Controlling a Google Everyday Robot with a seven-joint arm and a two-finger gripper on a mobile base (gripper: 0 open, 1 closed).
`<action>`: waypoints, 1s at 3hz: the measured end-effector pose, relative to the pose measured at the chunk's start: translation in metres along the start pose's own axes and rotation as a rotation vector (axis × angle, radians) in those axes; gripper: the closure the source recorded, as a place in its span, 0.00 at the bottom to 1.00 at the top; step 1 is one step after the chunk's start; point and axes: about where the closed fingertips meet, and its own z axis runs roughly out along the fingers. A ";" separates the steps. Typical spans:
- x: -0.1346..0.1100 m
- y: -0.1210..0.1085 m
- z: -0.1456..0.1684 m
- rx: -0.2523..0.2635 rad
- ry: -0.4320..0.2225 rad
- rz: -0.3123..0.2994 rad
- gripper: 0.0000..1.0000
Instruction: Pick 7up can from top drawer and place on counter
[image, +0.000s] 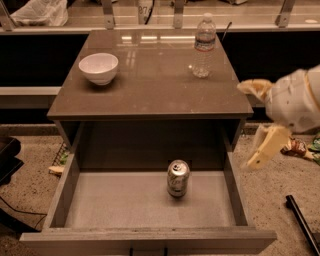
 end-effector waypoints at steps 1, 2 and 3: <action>0.004 0.007 0.040 0.015 -0.235 -0.007 0.00; 0.017 0.020 0.087 0.028 -0.456 -0.034 0.00; 0.017 0.020 0.087 0.028 -0.456 -0.036 0.00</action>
Offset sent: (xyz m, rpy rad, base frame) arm 0.0099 0.0362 -0.0880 0.5996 -0.1634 0.1675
